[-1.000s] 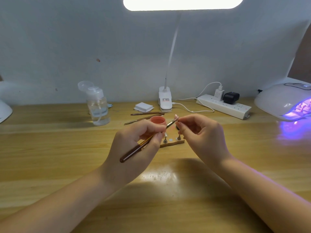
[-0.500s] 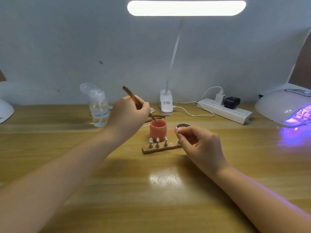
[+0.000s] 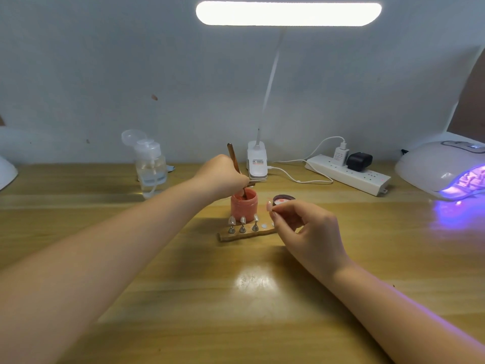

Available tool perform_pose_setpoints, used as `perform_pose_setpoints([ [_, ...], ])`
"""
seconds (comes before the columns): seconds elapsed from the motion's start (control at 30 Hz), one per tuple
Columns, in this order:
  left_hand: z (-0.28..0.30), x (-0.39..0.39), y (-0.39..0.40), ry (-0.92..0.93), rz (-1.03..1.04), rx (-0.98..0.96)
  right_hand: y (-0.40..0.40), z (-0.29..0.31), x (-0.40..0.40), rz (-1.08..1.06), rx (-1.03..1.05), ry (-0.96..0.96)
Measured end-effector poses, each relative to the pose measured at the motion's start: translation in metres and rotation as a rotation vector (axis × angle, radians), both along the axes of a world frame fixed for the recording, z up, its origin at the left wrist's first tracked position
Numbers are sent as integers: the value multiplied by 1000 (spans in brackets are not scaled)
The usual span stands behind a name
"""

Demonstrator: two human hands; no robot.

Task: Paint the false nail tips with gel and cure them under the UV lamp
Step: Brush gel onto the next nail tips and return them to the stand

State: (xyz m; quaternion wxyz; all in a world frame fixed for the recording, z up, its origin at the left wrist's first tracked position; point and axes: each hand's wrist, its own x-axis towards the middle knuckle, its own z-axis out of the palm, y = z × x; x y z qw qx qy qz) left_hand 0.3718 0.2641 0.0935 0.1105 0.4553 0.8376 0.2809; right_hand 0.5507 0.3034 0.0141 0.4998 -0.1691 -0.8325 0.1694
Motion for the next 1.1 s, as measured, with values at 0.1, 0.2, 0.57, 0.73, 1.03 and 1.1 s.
perform_pose_setpoints([
  [0.1, 2, -5, 0, -90, 21, 108, 0, 1, 0, 2, 9, -10],
  [0.2, 6, -13, -4, -180, 72, 259, 0, 1, 1, 7, 7, -10],
  [0.57, 0, -31, -30, -394, 211, 371, -1, 2, 1, 3, 15, 0],
  [0.73, -2, -42, -44, -447, 264, 456, -2, 3, 0, 6, -16, 20],
  [1.03, -23, -6, -83, -654, -145, 861, -5, 13, 2, 16, -245, 77],
  [1.1, -27, 9, -91, -610, -217, 897, -6, 15, 3, 37, -277, 85],
])
